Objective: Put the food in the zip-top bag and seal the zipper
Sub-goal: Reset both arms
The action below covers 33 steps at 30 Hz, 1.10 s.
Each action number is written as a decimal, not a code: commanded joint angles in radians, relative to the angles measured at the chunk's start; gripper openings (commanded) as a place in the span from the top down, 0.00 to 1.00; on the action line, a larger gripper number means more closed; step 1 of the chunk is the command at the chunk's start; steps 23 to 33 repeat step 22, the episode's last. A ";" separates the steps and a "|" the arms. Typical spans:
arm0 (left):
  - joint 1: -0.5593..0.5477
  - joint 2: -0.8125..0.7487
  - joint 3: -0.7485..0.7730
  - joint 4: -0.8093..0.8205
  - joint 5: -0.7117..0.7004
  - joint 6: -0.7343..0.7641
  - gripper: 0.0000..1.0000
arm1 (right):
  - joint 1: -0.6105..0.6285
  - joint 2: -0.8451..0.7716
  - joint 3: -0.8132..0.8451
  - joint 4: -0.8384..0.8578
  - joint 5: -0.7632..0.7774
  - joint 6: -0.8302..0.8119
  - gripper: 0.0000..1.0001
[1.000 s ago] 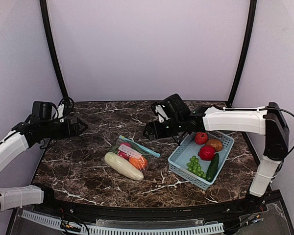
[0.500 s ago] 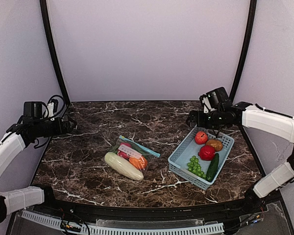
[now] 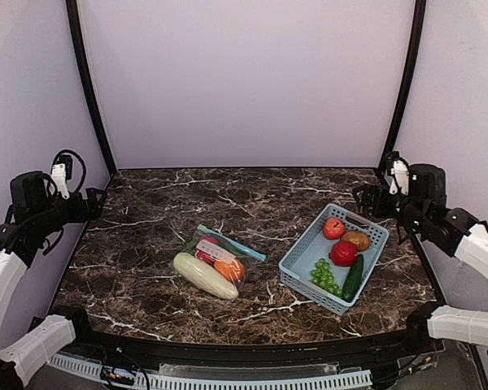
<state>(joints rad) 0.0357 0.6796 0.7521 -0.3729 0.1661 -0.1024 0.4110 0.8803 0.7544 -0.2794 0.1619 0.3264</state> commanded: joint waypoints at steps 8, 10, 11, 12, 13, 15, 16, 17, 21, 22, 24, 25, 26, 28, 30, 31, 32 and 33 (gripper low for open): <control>0.004 -0.069 -0.075 0.021 -0.033 0.057 0.01 | -0.005 -0.084 -0.115 0.124 0.040 -0.105 0.01; 0.004 -0.059 -0.071 0.023 -0.034 0.057 0.01 | -0.005 -0.085 -0.119 0.127 0.037 -0.101 0.01; 0.004 -0.056 -0.069 0.023 -0.035 0.057 0.01 | -0.005 -0.083 -0.119 0.128 0.040 -0.101 0.02; 0.004 -0.055 -0.069 0.023 -0.036 0.057 0.01 | -0.005 -0.082 -0.119 0.128 0.042 -0.101 0.01; 0.003 -0.056 -0.071 0.025 -0.036 0.055 0.01 | -0.005 -0.082 -0.119 0.128 0.043 -0.101 0.01; 0.004 -0.061 -0.074 0.028 -0.033 0.055 0.01 | -0.004 -0.079 -0.118 0.130 0.049 -0.101 0.01; 0.004 -0.062 -0.074 0.028 -0.034 0.055 0.01 | -0.005 -0.077 -0.117 0.131 0.051 -0.101 0.01; 0.003 -0.063 -0.074 0.026 -0.035 0.056 0.01 | -0.005 -0.076 -0.118 0.132 0.052 -0.100 0.01; 0.004 -0.062 -0.074 0.025 -0.018 0.056 0.01 | -0.005 -0.075 -0.120 0.134 0.051 -0.095 0.01; 0.004 -0.063 -0.075 0.025 -0.015 0.055 0.01 | -0.005 -0.076 -0.121 0.134 0.052 -0.093 0.01; 0.004 -0.063 -0.075 0.025 -0.015 0.055 0.01 | -0.005 -0.076 -0.121 0.134 0.052 -0.093 0.01; 0.004 -0.063 -0.075 0.025 -0.015 0.055 0.01 | -0.005 -0.076 -0.121 0.134 0.052 -0.093 0.01; 0.004 -0.063 -0.075 0.025 -0.015 0.055 0.01 | -0.005 -0.076 -0.121 0.134 0.052 -0.093 0.01; 0.004 -0.063 -0.075 0.025 -0.015 0.055 0.01 | -0.005 -0.076 -0.121 0.134 0.052 -0.093 0.01; 0.004 -0.063 -0.075 0.025 -0.015 0.055 0.01 | -0.005 -0.076 -0.121 0.134 0.052 -0.093 0.01; 0.004 -0.063 -0.075 0.025 -0.015 0.055 0.01 | -0.005 -0.076 -0.121 0.134 0.052 -0.093 0.01; 0.004 -0.063 -0.075 0.025 -0.015 0.055 0.01 | -0.005 -0.076 -0.121 0.134 0.052 -0.093 0.01; 0.004 -0.063 -0.075 0.025 -0.015 0.055 0.01 | -0.005 -0.076 -0.121 0.134 0.052 -0.093 0.01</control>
